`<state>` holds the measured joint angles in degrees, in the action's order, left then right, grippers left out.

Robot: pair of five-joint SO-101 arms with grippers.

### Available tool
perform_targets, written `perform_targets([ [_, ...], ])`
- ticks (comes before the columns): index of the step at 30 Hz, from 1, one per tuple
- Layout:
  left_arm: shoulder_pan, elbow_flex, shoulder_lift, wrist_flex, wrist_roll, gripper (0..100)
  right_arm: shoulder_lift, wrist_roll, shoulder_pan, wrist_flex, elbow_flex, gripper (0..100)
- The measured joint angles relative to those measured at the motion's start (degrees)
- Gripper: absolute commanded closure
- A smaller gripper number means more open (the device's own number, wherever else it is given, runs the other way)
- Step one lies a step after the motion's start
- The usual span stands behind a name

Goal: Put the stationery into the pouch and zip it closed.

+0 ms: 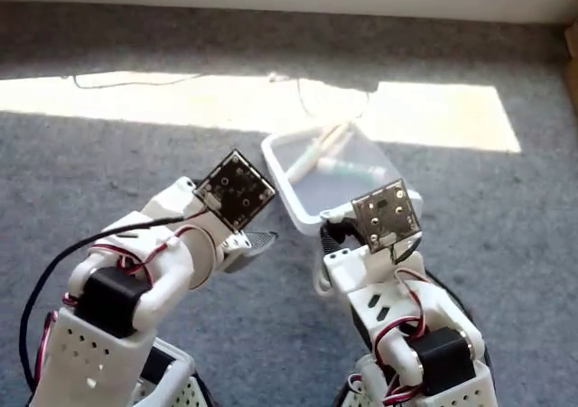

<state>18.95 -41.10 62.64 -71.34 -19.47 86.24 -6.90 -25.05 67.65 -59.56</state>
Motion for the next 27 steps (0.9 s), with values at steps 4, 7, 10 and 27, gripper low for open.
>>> perform_targets([
  [4, 2.46, -6.77, 0.09, 6.42, -3.43, 69, 0.0, 0.0, 0.0, 0.0, 0.0, 98.8],
  [7, 4.66, -11.52, 0.18, 10.99, -6.86, 70, 0.0, 0.0, 0.0, 0.0, 0.0, 98.8],
  [10, 6.51, -15.12, 0.26, 15.47, -9.14, 70, 0.0, 0.0, 0.0, 0.0, 0.0, 98.8],
  [27, 10.81, -24.09, 0.35, 32.26, -12.31, 70, 0.0, 0.0, 0.0, 0.0, 0.0, 98.8],
])
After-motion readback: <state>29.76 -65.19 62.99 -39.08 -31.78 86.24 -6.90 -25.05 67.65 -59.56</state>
